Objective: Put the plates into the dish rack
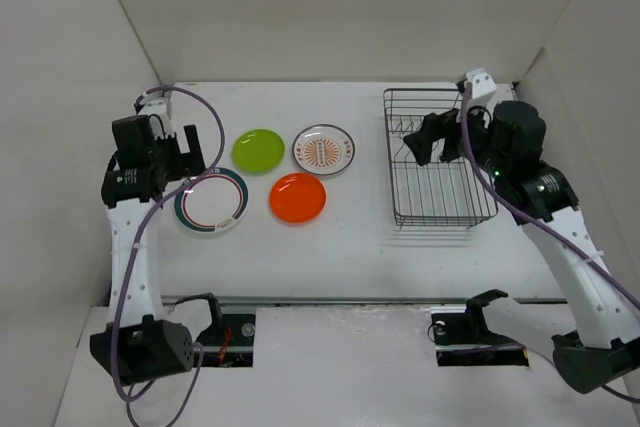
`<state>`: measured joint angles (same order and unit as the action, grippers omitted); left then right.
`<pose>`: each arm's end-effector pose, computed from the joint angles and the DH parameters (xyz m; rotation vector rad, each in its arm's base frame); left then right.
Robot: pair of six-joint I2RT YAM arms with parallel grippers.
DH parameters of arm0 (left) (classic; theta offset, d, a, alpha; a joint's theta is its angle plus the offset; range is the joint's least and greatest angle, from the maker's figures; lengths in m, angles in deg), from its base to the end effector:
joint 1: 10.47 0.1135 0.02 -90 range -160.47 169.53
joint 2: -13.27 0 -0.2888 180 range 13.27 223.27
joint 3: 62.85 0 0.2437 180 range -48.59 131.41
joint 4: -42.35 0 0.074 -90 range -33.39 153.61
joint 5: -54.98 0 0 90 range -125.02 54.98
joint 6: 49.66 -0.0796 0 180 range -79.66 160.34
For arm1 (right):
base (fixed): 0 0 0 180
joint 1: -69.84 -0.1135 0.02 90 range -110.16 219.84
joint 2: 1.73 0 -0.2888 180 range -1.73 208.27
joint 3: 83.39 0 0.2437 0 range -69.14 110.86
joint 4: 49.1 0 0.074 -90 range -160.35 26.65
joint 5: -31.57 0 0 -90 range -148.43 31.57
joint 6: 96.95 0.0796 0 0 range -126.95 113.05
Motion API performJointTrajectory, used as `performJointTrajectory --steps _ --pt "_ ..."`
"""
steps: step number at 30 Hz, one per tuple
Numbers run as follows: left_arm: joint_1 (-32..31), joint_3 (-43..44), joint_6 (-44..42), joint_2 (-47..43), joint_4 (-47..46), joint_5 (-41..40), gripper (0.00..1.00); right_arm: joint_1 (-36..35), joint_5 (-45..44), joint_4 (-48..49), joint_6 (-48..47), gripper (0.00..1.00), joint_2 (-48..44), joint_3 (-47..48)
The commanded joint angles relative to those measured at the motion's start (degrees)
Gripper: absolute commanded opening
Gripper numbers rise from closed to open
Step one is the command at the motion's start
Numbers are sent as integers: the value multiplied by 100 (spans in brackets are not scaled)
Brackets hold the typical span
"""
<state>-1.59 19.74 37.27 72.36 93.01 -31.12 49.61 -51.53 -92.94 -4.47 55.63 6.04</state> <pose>0.2297 0.0304 0.3884 -0.0611 2.0433 0.0608 0.2036 0.0852 0.4549 -0.3627 1.7544 0.3922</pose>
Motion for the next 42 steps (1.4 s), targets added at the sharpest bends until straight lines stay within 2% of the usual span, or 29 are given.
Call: performJointTrajectory --steps 1,3,4,6,13,15,21,25,31,36,39,40,42 --pt "516 -13 -395 198 -300 996 100 -16 1076 901 130 100 91 -231" --pt "780 -13 -597 427 -300 1418 100 -121 1199 1111 130 100 222 -354" --pt "921 56 -737 715 -300 2029 100 -122 1252 1174 130 100 223 -355" --pt "1212 232 -1097 1024 -248 2517 100 -174 1410 1366 130 100 284 -486" --pt "1212 1171 -1240 2395 -757 4064 100 -174 1543 1709 77 100 547 -768" --pt "1160 1462 -1240 3132 -819 4468 100 -174 1604 1771 77 100 609 -820" --pt "808 3007 -1161 5134 -881 4488 100 -279 1543 2079 77 100 662 -1197" --pt "677 3571 -1161 6086 -820 4497 97 -350 1411 2079 77 100 662 -1321" --pt "544 3731 -959 6807 -1126 4435 95 -464 1095 2079 129 100 486 -1480" --pt "491 4345 -959 7511 -653 4724 84 -517 972 2079 182 100 486 -1532" --pt "439 4242 -898 7565 -730 4725 83 -517 919 2079 183 100 486 -1532" --pt "439 4171 -897 7565 -792 4647 78 -517 919 2079 183 100 486 -1532" --pt "386 4065 -897 7565 -845 4576 76 -517 919 2079 183 100 486 -1532"
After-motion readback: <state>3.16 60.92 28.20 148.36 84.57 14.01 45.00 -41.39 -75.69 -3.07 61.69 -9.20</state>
